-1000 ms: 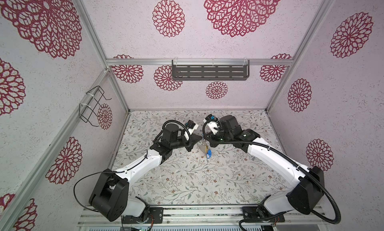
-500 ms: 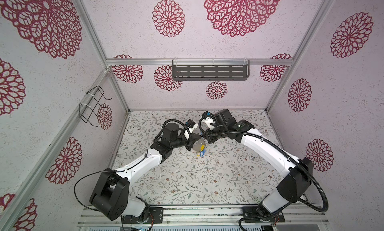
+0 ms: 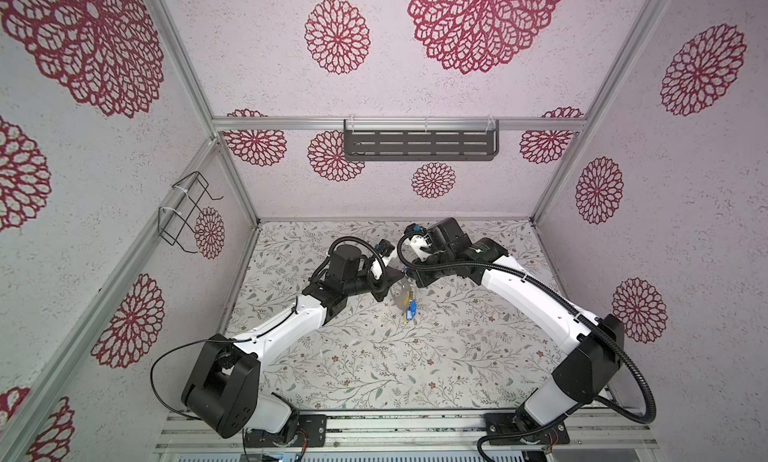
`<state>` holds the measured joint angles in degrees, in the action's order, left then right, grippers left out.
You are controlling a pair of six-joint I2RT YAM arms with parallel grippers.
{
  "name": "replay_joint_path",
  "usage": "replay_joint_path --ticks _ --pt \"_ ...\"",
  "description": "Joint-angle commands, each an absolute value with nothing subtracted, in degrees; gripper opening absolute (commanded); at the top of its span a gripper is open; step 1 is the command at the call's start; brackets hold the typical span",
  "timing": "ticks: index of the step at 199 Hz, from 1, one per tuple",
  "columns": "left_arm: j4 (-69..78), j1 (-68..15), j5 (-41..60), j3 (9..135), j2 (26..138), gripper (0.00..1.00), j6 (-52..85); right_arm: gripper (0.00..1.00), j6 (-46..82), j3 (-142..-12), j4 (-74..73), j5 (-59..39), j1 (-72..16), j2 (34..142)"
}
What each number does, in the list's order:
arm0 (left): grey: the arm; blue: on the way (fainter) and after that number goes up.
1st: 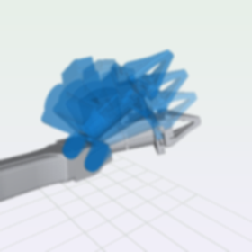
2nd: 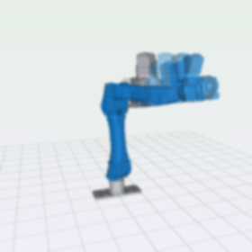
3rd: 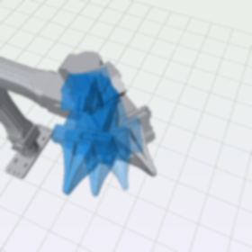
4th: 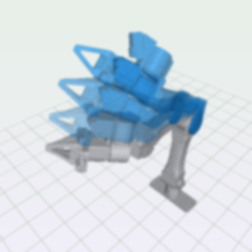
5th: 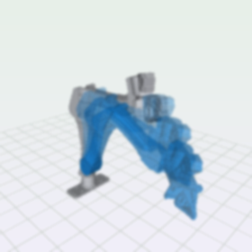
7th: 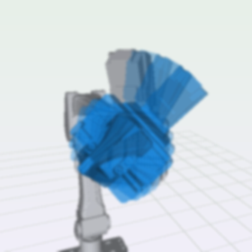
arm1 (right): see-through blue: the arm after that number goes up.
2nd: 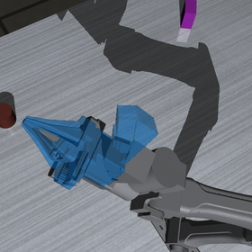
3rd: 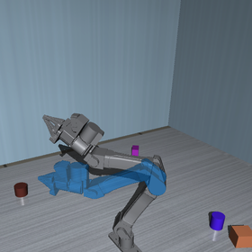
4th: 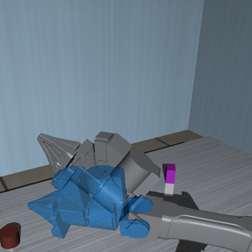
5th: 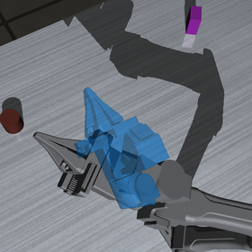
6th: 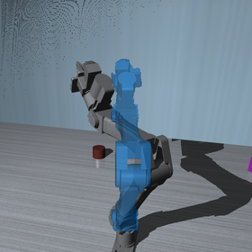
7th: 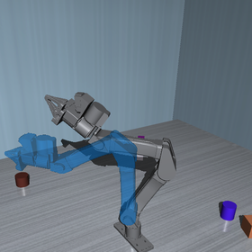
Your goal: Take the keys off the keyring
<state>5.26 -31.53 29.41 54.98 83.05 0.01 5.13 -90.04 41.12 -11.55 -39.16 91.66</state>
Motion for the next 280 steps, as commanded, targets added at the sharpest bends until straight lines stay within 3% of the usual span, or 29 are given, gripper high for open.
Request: replay_joint_path --ticks 1,112,176,193,210,224,252,280 --pt "6.57 -34.15 33.49 52.6 81.41 0.0 -2.58 0.0 5.64 -90.56 33.06 -11.92 -38.41 87.15" --pt "16.49 -33.93 35.64 47.26 76.23 0.0 -0.26 0.0 4.17 -84.25 34.45 -10.68 -34.54 88.2" --pt "26.63 -33.64 33.89 46.76 77.08 0.0 12.75 0.0 5.33 -75.13 26.39 -16.85 -34.44 82.78" --pt "26.28 -33.6 35.09 47.37 77.67 0.0 13.11 0.1 5.38 -73.11 24.24 -17.07 -34.49 80.72" --pt "25.54 -33.21 36.14 47.61 77.53 0.0 12.84 0.32 5.06 -72.23 23.91 -16.02 -34.37 78.98" --pt "23.81 -32.53 37.63 48.35 77.18 0.0 12.66 0.36 4.4 -71.7 24.47 -14.36 -34.29 76.99" --pt "17.62 -31.23 41.92 51.36 76.73 0.0 11.75 0.34 2.98 -70.2 23.57 -13.8 -33.17 72.52" --pt "13.1 -30.42 44.44 53.41 76.3 0.0 10.37 0.18 2.69 -68.77 19.73 -21.66 -31.75 69.56"
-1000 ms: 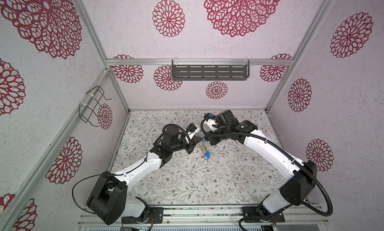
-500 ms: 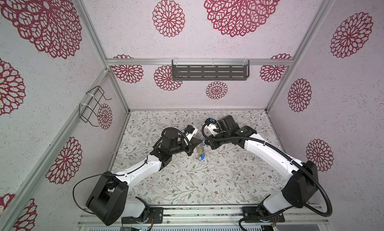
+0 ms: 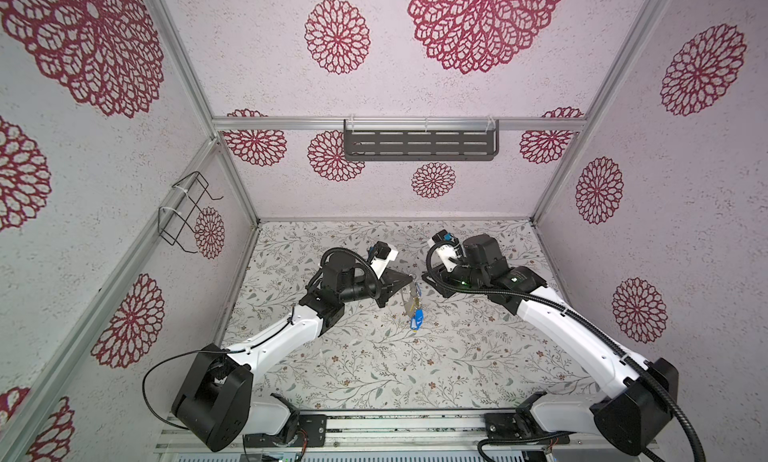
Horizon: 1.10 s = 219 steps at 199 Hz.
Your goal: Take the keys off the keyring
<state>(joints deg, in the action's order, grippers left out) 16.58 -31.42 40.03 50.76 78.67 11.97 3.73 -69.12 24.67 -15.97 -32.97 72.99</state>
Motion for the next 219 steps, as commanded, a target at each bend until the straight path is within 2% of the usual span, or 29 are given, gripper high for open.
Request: replay_joint_path --ticks 1,15,79,183,219 --pt "13.01 -30.41 44.5 53.47 76.25 0.0 10.33 0.17 2.71 -68.71 19.62 -21.99 -31.69 69.54" --pt "12.16 -30.09 45.05 53.85 75.95 0.0 10.24 0.12 3.67 -67.7 16.82 -27.01 -31.09 68.63" --pt "11.07 -29.92 46.25 54.65 75.94 0.0 10.8 0.14 8.51 -62.36 4.86 -41.69 -30.56 68.97" --pt "14.91 -29.44 49.18 55.28 77.85 0.0 14.49 0.12 9.93 -60.09 -0.65 -44.53 -30.53 70.98" --pt "14.94 -29.49 49.42 55.3 77.7 0.0 14.5 0.15 8.9 -60.47 -0.28 -43.3 -30.56 71.11"
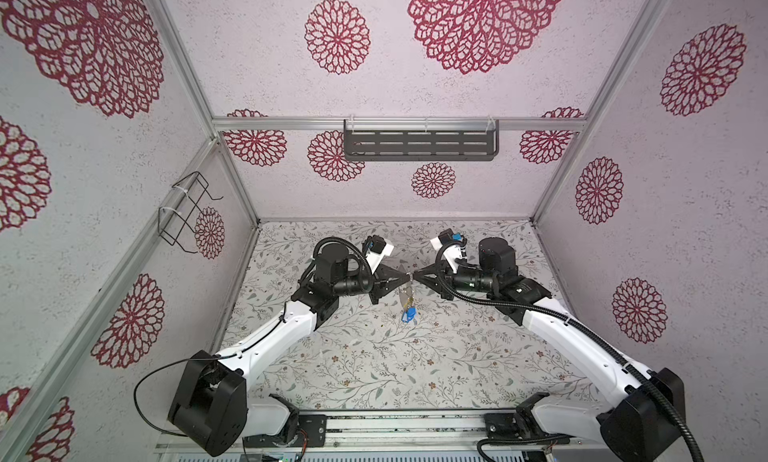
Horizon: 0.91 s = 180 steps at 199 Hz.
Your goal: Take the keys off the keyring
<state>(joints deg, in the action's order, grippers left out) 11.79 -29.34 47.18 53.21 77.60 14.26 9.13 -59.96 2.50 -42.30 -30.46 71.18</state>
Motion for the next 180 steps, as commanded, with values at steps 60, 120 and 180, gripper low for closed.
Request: replay_joint_path --ticks 60,120,180 --pt "15.3 -29.45 50.02 55.63 78.05 0.0 15.47 0.24 8.29 -60.57 -0.31 -43.0 -30.44 71.85" --pt "16.23 -29.42 50.07 56.06 78.91 0.0 17.45 0.13 9.7 -60.21 -2.56 -44.52 -30.38 71.76" --pt "17.75 -29.36 49.86 55.99 79.45 0.0 18.18 0.13 11.37 -59.06 -4.57 -46.05 -30.43 72.03"
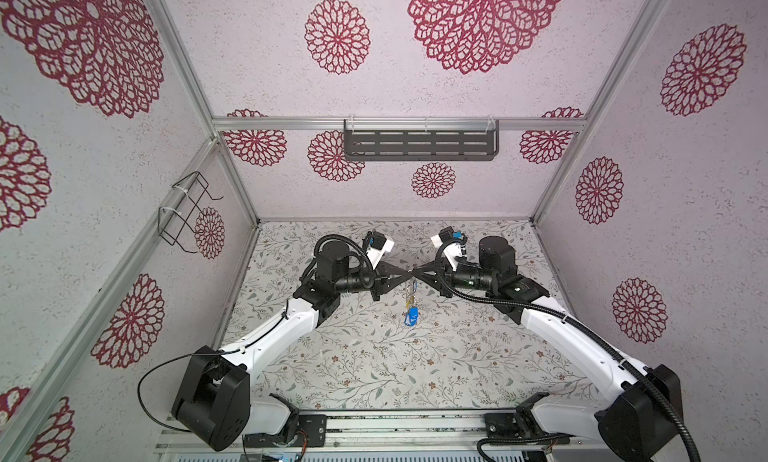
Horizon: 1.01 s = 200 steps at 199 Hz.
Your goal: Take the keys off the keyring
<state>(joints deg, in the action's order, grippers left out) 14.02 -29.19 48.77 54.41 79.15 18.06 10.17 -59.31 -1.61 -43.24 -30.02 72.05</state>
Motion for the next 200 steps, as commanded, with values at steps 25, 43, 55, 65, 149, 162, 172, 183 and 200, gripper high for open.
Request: replay_joint_path --ticks 25,43,55,65,149,162,172,183,200 --pt "18.23 -29.39 49.81 56.2 79.62 0.0 18.57 0.15 11.76 -58.63 -5.26 -46.32 -30.43 72.14" --pt "18.87 -29.36 49.63 56.16 79.71 0.0 19.09 0.15 12.17 -58.39 -6.01 -46.42 -30.41 72.12" --pt "19.6 -29.38 49.61 56.12 79.89 0.0 19.63 0.12 12.57 -58.31 -6.6 -46.6 -30.47 72.14" --pt "20.3 -29.37 49.42 56.02 80.02 0.0 20.24 0.07 13.04 -58.1 -7.31 -46.69 -30.42 72.07" --pt "25.41 -29.36 44.29 54.43 81.64 0.0 26.07 0.0 20.63 -53.59 -19.58 -42.49 -30.54 69.58" --pt "26.29 -29.38 43.63 54.08 81.65 0.0 26.81 0.0 23.41 -51.59 -24.25 -40.05 -30.51 68.71" --pt "26.55 -29.36 42.61 53.89 81.56 0.0 27.12 0.0 25.09 -50.0 -27.6 -38.08 -30.5 67.92" --pt "26.1 -29.4 40.16 53.56 81.14 0.0 27.36 0.0 26.02 -48.79 -30.13 -36.54 -30.5 67.15" --pt "24.87 -29.37 33.8 52.3 79.62 0.18 27.72 0.0 26.76 -47.7 -32.26 -34.56 -30.41 66.08"
